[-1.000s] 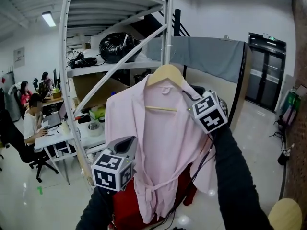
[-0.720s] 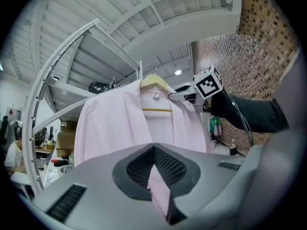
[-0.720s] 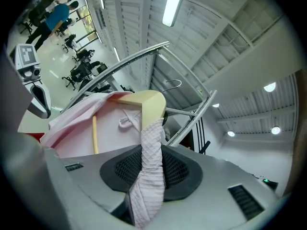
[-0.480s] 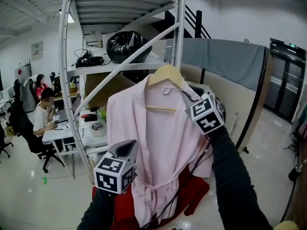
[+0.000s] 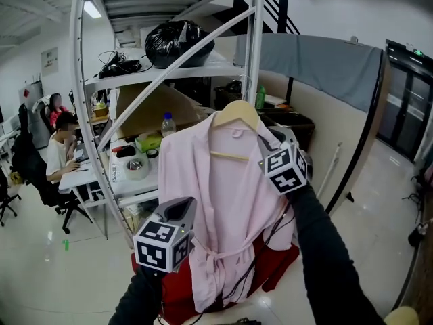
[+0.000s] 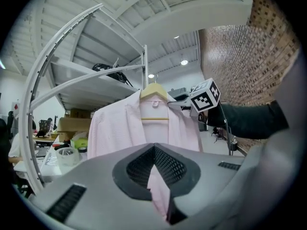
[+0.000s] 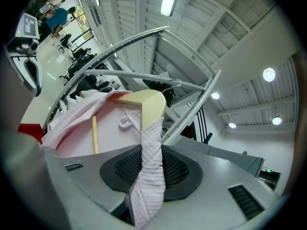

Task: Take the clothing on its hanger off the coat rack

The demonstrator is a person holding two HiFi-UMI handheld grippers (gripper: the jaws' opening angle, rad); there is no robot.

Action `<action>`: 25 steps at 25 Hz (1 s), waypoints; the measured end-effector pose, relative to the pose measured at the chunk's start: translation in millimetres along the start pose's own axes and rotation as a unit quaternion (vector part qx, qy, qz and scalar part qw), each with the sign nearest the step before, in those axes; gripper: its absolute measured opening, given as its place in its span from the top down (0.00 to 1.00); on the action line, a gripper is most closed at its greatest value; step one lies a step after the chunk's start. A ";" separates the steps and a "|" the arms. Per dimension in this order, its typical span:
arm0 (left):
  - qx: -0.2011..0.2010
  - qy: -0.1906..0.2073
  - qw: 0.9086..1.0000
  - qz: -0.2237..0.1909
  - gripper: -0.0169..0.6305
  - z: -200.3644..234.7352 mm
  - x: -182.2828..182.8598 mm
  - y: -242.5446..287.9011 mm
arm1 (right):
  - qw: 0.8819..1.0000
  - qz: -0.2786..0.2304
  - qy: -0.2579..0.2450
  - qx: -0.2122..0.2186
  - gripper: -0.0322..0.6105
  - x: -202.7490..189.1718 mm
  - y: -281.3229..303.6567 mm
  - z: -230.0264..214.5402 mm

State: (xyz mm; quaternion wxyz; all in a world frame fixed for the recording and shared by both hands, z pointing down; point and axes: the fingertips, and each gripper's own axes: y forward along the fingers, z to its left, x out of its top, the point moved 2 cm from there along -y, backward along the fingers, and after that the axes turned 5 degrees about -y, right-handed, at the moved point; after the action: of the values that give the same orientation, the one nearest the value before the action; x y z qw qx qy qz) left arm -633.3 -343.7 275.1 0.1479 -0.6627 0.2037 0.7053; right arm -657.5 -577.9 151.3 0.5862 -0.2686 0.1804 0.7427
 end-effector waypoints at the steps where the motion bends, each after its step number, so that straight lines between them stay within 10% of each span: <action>1: 0.000 -0.003 1.000 0.005 0.95 2.2 -5.4 2.5 | 1.000 0.006 0.004 0.000 0.79 -8.4 5.0 5.8; 25: -0.019 -0.079 0.986 0.144 0.95 48.3 -160.8 121.5 | 0.979 0.090 0.129 0.132 0.80 -213.5 98.5 199.9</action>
State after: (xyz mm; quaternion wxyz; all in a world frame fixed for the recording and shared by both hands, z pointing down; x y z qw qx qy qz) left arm -721.2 -416.7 448.0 0.0477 -0.5715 0.2712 0.7730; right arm -754.4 -651.0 435.1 0.5190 -0.2652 0.3749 0.7210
